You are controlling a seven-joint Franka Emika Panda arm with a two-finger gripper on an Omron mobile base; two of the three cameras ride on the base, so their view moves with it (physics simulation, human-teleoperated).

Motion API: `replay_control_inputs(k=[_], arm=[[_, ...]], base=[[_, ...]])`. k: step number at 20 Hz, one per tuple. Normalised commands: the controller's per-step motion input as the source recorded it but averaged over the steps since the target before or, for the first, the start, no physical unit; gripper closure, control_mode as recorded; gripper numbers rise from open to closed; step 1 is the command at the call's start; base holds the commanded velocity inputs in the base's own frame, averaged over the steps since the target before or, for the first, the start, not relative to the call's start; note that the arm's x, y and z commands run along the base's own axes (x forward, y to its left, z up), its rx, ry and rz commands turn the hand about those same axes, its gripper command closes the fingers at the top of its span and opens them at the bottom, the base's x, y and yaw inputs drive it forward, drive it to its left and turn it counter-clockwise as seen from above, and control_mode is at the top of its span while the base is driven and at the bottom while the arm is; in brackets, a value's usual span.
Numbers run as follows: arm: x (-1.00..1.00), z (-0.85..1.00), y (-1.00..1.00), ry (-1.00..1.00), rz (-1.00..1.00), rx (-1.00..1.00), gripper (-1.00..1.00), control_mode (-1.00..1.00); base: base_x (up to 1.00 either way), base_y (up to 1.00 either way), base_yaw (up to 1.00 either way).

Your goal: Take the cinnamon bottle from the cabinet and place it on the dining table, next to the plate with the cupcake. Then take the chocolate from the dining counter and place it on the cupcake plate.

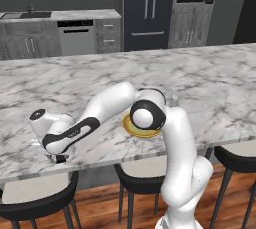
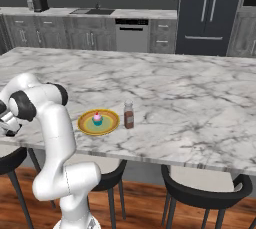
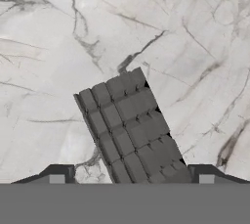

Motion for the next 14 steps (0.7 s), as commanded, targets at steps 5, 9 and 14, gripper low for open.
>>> replay_control_inputs(k=[5, 9, 14], arm=[[0.07, -0.38, -0.59, 0.0, 0.04, 0.01, -1.0, -1.0], [0.11, -0.56, -0.59, 0.0, 0.05, 0.02, -1.0, -1.0], [0.01, -0.5, -0.71, 0.0, 0.05, 0.09, -1.0, -1.0]], base=[[0.0, 0.0, 0.0], [0.0, 0.0, 0.0], [0.0, 0.0, 0.0]])
